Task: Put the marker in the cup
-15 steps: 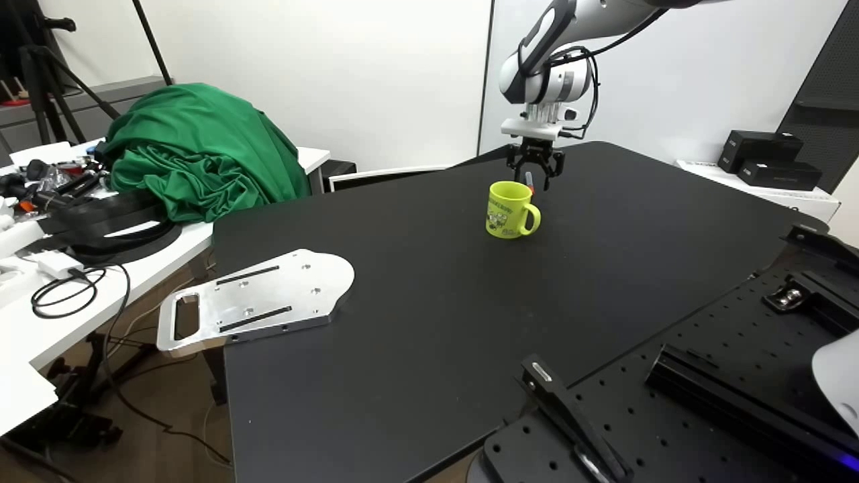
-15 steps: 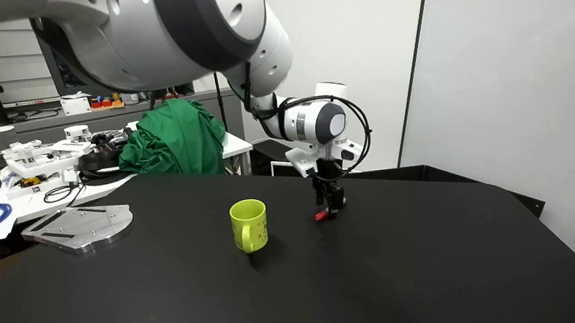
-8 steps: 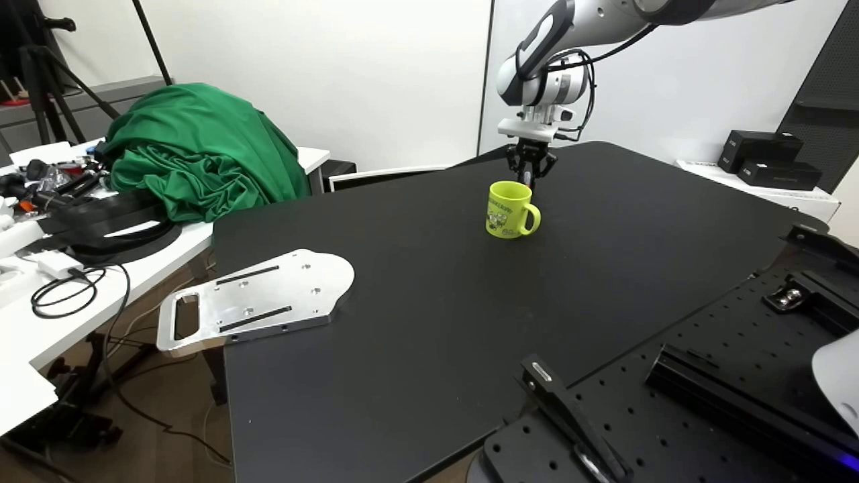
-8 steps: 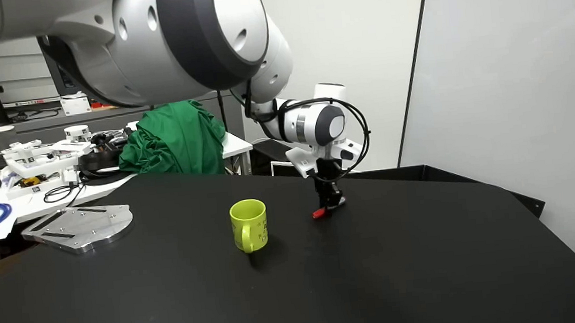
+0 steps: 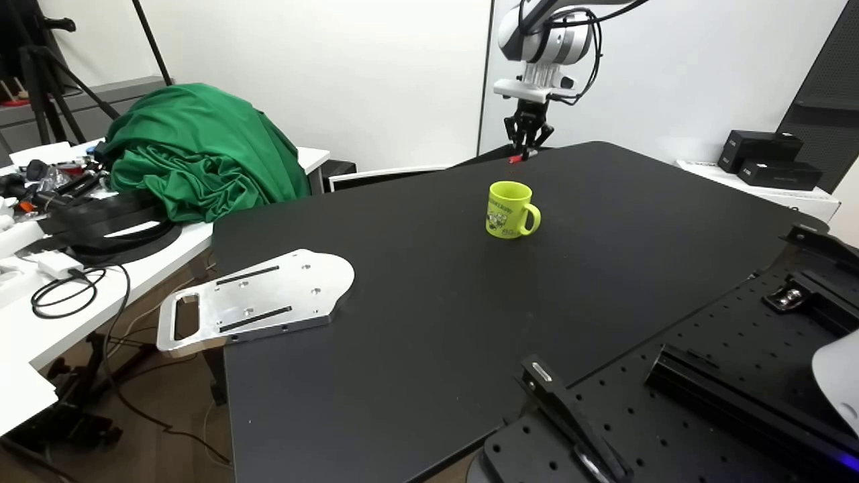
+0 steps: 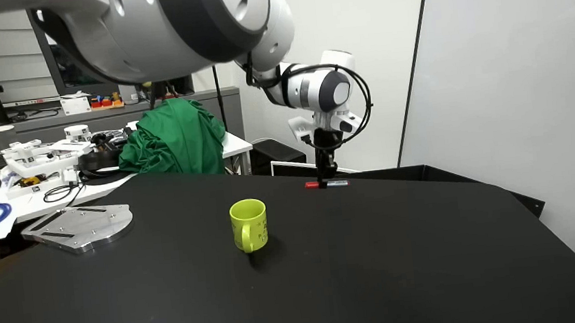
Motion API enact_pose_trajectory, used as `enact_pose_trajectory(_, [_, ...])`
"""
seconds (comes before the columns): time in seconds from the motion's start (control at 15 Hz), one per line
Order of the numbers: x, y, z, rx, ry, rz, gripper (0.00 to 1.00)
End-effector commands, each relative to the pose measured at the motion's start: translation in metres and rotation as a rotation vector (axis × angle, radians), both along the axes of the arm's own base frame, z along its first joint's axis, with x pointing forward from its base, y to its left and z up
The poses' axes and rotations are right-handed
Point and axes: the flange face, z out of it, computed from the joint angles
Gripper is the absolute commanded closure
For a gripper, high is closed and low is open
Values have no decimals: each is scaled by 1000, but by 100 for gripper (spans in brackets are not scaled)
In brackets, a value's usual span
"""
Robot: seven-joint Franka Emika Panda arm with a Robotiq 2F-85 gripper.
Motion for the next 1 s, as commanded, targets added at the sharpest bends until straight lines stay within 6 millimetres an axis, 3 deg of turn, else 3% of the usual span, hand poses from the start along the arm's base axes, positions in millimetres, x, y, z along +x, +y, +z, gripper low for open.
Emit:
enact_pose_trajectory(0.0, [5,8,77,126,41,-45,95])
enact_pose_trajectory(0.2, [-5,18,114,282,118,-25,95])
enact_pose_trajectory(0.33, [-14,21,116,374,178,-29,95])
enact_pose_trajectory(0.47, [-25,22,103,462,243,-36,95])
enact_pose_trajectory(0.67, [-39,33,67,616,307,-35,95])
enact_pose_trajectory(0.93, [-51,73,20,786,422,-53,95])
